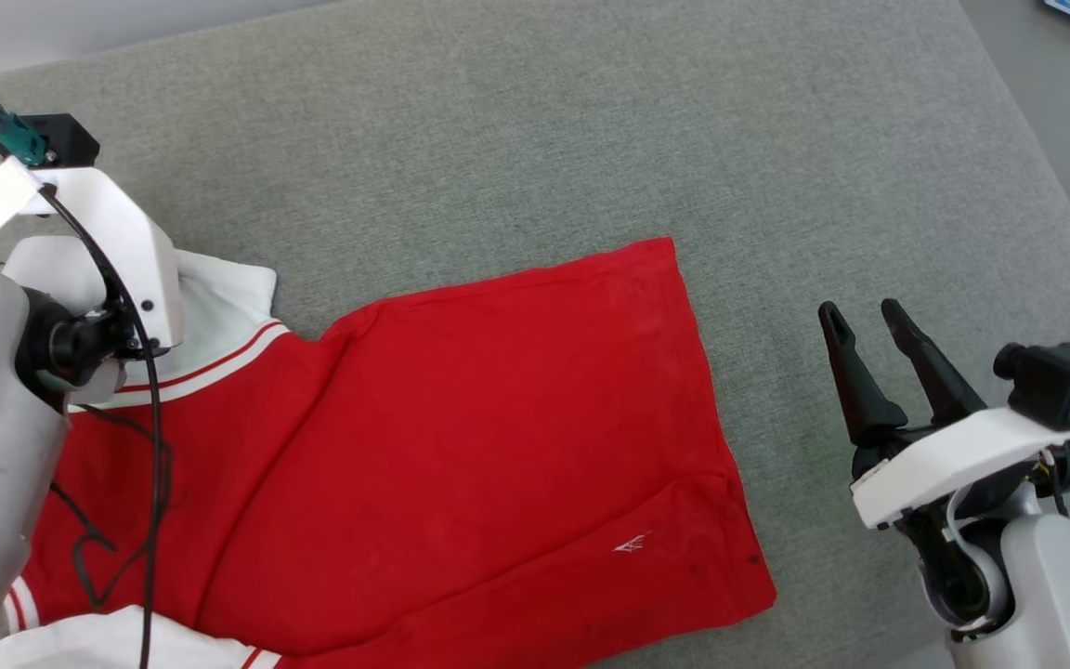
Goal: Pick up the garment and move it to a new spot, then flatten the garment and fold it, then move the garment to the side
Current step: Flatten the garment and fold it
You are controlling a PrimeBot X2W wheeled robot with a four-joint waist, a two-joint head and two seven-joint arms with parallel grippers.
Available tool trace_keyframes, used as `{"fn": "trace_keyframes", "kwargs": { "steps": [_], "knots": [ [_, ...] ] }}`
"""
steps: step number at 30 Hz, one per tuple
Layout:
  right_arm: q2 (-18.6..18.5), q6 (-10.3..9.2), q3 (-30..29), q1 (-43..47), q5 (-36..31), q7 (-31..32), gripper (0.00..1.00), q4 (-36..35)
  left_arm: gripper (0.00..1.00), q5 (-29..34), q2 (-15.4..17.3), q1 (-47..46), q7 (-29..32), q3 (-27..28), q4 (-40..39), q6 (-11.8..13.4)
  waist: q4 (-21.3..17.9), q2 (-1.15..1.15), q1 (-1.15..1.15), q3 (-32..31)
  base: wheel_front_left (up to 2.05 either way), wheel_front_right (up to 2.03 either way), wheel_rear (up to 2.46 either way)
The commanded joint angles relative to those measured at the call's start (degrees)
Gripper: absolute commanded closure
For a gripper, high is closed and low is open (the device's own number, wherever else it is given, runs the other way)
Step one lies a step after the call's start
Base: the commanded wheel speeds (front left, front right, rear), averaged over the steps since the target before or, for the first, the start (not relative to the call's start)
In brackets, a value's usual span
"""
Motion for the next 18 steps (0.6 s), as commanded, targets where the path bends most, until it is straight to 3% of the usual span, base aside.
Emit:
{"fn": "trace_keyframes", "kwargs": {
  "steps": [1, 7, 14, 18],
  "knots": [
    [-0.5, -0.05, 0.2, -1.1, 0.9, 0.7, 0.0, 0.4, 1.0, 0.2, -0.6, 2.4, 0.1, -0.5, 0.5, 0.1, 0.5, 0.0, 0.01, -0.4, 0.0, 0.0, 0.0],
    [-5.6, -0.04, 1.8, -5.6, 4.8, 11.4, 0.0, 5.5, 1.0, 1.0, -1.3, 0.2, -4.2, 0.3, -2.7, 0.3, 4.0, 0.0, 0.01, -2.2, 0.0, 0.0, 0.0],
    [-11.5, -0.04, 5.8, -12.9, 8.6, 28.3, 0.0, 10.2, 1.0, 2.1, -3.5, -2.3, -7.6, -0.2, -7.2, 0.3, 10.1, 0.0, 0.01, -1.8, 0.0, 0.0, 0.0],
    [-13.6, -0.05, 8.0, -17.6, 9.5, 33.0, 0.0, 11.6, 1.0, 3.0, -4.3, -3.6, -8.8, -0.8, -9.9, 0.2, 13.1, 0.0, 0.01, -0.6, 0.0, 0.0, 0.0]
  ]
}}
